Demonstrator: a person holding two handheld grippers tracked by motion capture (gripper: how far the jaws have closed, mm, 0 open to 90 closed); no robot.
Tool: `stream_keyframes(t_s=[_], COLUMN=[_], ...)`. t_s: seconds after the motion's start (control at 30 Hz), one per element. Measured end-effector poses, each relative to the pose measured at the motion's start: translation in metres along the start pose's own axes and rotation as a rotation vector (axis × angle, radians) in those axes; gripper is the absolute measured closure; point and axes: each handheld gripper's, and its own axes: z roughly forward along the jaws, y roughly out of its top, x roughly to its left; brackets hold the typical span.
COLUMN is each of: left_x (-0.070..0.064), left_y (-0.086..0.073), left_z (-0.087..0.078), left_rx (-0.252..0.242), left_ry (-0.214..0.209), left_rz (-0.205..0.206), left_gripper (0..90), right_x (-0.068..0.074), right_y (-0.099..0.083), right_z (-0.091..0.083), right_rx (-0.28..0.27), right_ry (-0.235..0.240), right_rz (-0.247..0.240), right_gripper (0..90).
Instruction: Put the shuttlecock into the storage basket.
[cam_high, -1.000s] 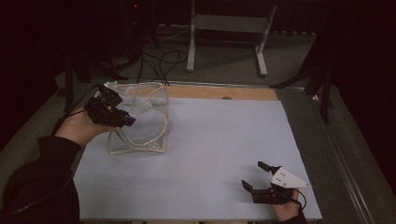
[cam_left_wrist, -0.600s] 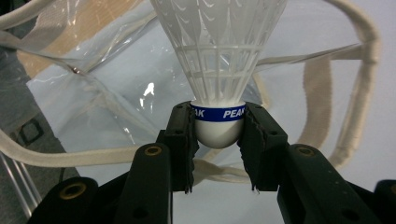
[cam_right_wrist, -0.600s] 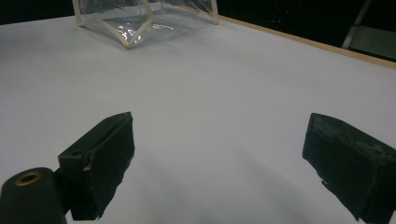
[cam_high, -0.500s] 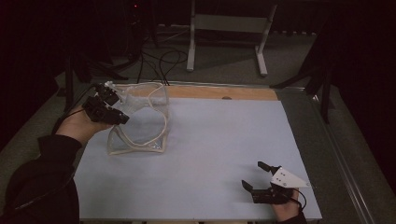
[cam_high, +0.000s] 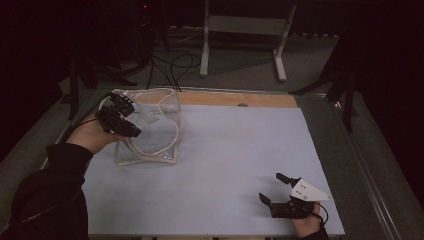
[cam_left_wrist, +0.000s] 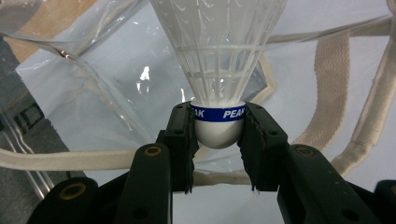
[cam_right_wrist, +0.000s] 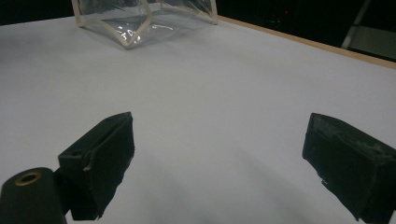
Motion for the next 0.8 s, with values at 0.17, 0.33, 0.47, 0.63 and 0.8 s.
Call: stream_keyframes(t_s=[0.17,0.33,0.47,0.63,0.8], left_x=[-0.003,-0.008,-0.010,-0.014,-0.020], left_y=[0.001,0.002,0.002,0.003,0.004], left_z=[0.004,0.011,0.012,0.015,0.021], left_rx=[0.019,0.057,0.079,0.098,0.131], left_ry=[-0.006,-0.028,-0.035,-0.056,-0.075], left_rz=[0.021,0.051,0.065,0.089,0.120], left_gripper=[66.4,66.3,66.4,66.3,66.3], right_x=[0.000,0.000,0.000,0.000,0.000], right_y=[0.000,0.000,0.000,0.000,0.000], right_z=[0.000,0.000,0.000,0.000,-0.001], right_rx=[0.001,0.001,0.002,0.002,0.004], right_ry=[-0.003,-0.002,-0.003,-0.001,-0.002], right_rz=[-0.003,0.002,0.002,-0.003,0.004], right_gripper=[9.0,9.0,9.0,9.0,9.0])
